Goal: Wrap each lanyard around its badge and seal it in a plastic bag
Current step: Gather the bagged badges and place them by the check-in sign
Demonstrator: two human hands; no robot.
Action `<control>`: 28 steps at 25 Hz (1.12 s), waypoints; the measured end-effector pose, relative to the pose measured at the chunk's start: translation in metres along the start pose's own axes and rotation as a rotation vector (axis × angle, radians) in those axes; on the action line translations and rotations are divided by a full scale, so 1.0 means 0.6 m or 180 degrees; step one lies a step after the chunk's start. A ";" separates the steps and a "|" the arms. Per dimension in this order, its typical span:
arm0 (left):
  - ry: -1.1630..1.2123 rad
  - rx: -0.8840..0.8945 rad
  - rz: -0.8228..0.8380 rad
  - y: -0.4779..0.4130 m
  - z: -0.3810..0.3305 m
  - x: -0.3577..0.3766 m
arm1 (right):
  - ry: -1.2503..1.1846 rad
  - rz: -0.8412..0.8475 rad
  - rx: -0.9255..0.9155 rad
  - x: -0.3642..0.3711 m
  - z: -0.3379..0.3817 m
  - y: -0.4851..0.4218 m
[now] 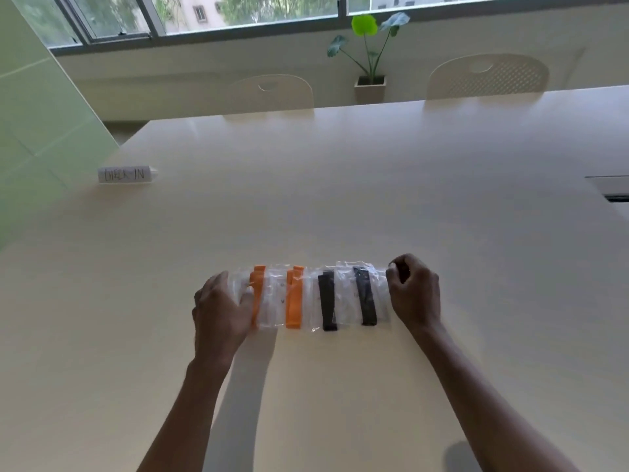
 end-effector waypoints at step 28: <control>0.1707 -0.0763 0.1558 -0.047 0.013 0.103 | 0.0608 0.1313 0.1189 0.065 0.075 0.104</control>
Point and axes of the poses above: each hand's wrist, its own y-axis away from the middle knuckle, its own x-axis out of the palm, z = x × y, the point moved 10 cm from there along -y, towards the middle knuckle, and after that the axes turned 13 degrees about y, right-handed, at the moved point
